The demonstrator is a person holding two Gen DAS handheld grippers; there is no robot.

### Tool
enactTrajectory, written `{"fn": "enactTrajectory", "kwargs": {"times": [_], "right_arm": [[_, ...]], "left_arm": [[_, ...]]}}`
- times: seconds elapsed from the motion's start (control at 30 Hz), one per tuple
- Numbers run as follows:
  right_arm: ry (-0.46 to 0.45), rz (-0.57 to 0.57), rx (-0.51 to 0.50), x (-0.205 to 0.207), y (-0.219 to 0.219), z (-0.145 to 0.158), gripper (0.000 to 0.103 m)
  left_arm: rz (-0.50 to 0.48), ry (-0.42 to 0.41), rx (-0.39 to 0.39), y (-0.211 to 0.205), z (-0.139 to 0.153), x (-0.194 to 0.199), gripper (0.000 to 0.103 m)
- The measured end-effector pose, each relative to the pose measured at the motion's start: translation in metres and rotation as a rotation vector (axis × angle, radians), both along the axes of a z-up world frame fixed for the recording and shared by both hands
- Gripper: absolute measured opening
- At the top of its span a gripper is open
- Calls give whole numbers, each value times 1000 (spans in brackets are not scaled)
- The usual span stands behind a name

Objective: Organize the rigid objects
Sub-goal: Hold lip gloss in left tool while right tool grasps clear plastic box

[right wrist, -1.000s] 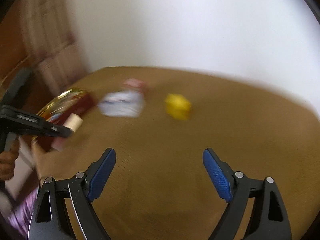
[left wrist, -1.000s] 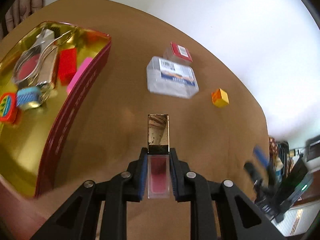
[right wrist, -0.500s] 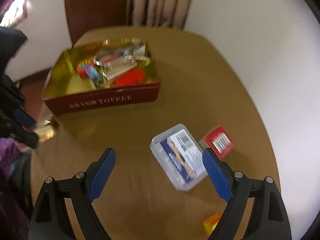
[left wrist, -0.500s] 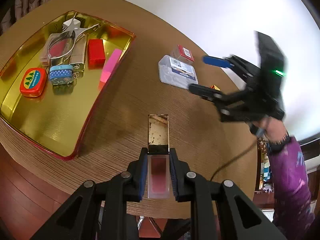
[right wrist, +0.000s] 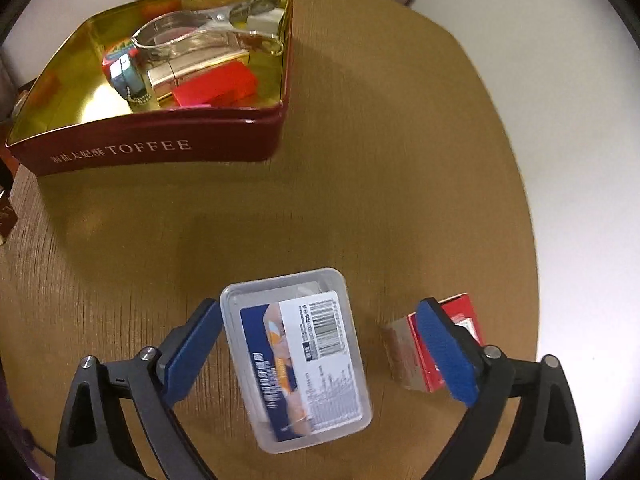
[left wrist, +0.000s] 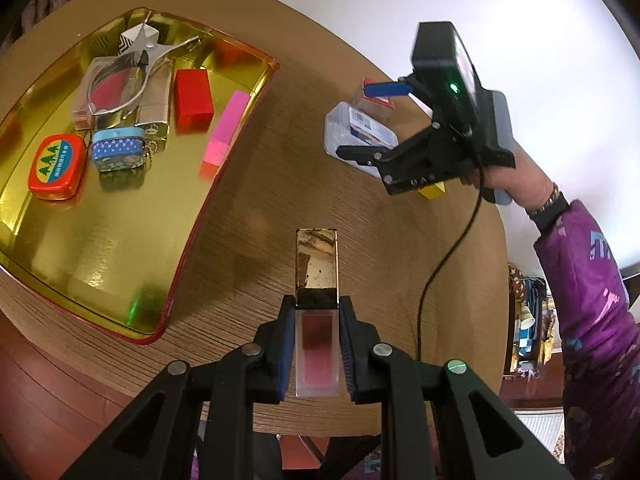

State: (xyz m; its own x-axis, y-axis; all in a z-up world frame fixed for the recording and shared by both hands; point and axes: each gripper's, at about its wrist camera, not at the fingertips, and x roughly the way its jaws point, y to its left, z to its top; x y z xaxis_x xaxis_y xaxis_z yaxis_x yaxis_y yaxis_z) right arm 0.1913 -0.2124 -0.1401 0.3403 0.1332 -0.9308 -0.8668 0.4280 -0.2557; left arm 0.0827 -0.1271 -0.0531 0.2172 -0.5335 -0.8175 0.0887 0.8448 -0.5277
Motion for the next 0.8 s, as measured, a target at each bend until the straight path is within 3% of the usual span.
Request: {"fn": "enactTrajectory", "kwargs": {"times": [0.07, 0.1, 0.17, 0.2, 0.23, 0.27, 0.3, 0.4, 0.57, 0.8], "right_arm": [[38, 3, 1, 1, 4, -1, 99], [68, -11, -12, 3, 6, -4, 94], [141, -70, -62, 7, 6, -19, 86], [153, -111, -33, 8, 2, -20, 87], [168, -143, -4, 9, 0, -18, 82], [169, -166, 17, 9, -4, -16, 67], [168, -195, 41, 8, -8, -14, 61], [172, -281, 111, 2, -20, -12, 59], [201, -327, 217, -22, -35, -7, 59], [143, -363, 315, -71, -68, 28, 59]], "left_arm": [[-5, -3, 7, 1, 2, -3, 20], [-6, -2, 10, 1, 2, -4, 20], [0, 0, 3, 2, 2, -4, 20], [1, -1, 3, 2, 2, -4, 20], [4, -4, 4, 3, 2, -5, 20], [8, -7, 4, 3, 3, -5, 20], [10, -11, 5, 4, 5, -7, 20], [13, -18, 14, 5, 8, -11, 20], [27, -28, 12, 10, 13, -19, 20], [37, -51, 10, 18, 25, -25, 20]]}}
